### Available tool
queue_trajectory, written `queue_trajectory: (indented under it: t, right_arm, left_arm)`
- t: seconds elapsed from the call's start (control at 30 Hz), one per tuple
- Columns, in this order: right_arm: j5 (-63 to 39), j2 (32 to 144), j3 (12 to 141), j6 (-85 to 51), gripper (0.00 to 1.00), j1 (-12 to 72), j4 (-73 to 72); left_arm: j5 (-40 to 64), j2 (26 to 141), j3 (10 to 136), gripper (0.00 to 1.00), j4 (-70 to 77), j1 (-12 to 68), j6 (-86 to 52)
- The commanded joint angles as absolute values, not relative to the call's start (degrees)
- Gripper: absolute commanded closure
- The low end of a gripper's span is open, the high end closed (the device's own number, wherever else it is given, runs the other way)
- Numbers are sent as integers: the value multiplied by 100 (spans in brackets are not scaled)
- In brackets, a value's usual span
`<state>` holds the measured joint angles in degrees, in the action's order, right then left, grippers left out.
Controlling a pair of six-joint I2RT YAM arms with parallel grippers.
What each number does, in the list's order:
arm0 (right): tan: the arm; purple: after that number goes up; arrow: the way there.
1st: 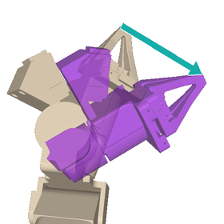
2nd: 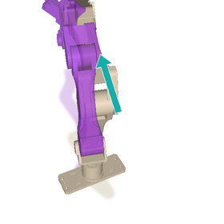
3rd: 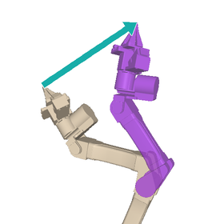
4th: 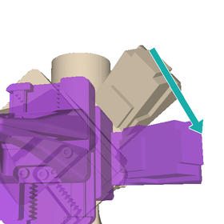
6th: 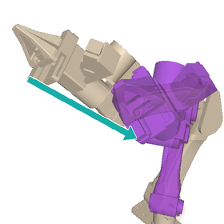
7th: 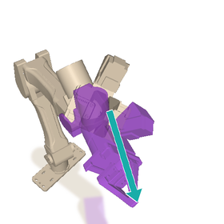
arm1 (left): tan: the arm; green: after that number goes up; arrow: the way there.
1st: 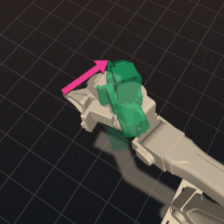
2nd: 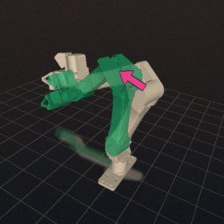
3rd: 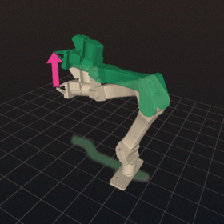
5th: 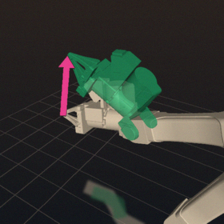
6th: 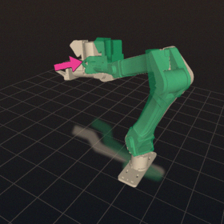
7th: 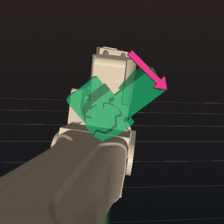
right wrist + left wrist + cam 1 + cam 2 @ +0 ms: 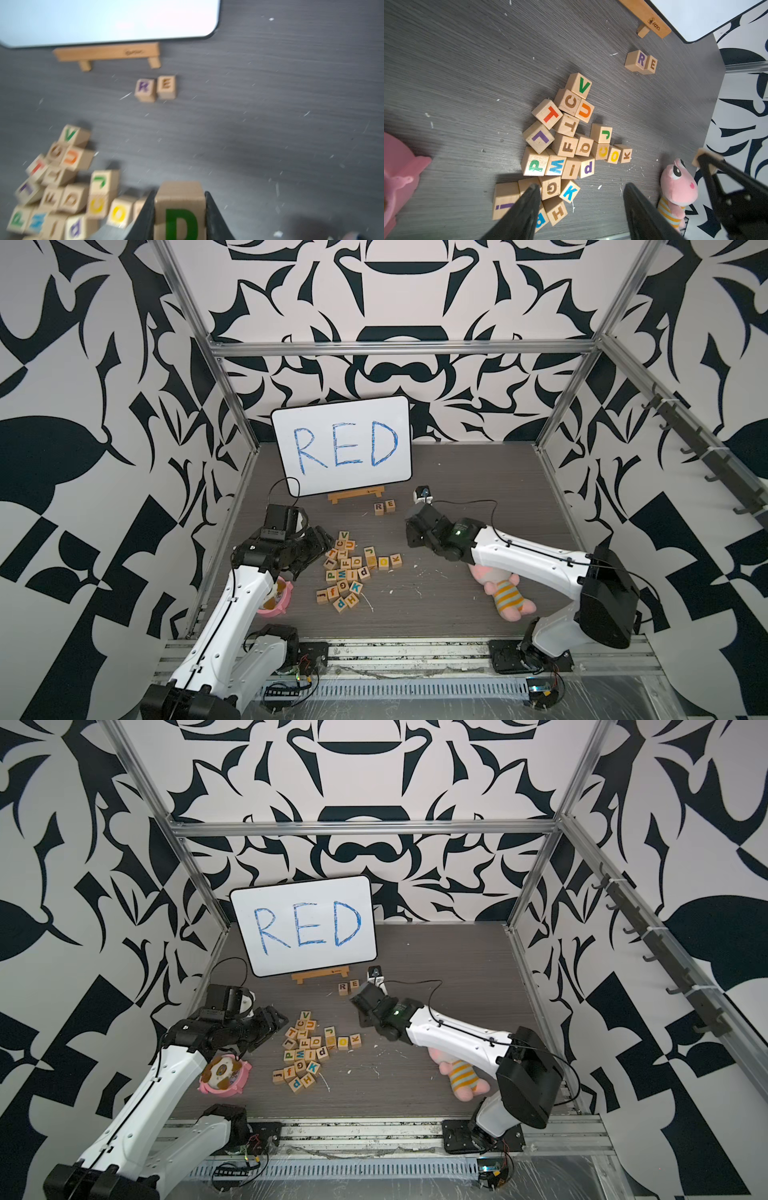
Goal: Assemble the uppercase word "red" with letter blocks
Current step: Pick up the letter block from the center of the board, then place the letter block at the center of the board.
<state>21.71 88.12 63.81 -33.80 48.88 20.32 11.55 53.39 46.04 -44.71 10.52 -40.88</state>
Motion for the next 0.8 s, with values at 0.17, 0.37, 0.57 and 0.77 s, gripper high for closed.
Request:
queue_trajectory:
  t: [0.17,0.37,0.57,0.77]
  right_arm:
    - [1492,9942,7336,-1942,83,4113,1583]
    - [1660,10968,8245,-1694,83,3829,1827]
    - [1686,11817,8891,-1906,83,3788,1970]
    - [1932,12193,9086,-2120,81,3789,1822]
  left_arm:
    - [1204,5360,4526,32,-4430,1055,-4008]
    - [1240,5478,4525,32,-4430,1055,-3995]
    - [1293,5568,4553,32,-4447,1055,-3973]
    - [1285,5572,4526,32,-4414,1055,-3981]
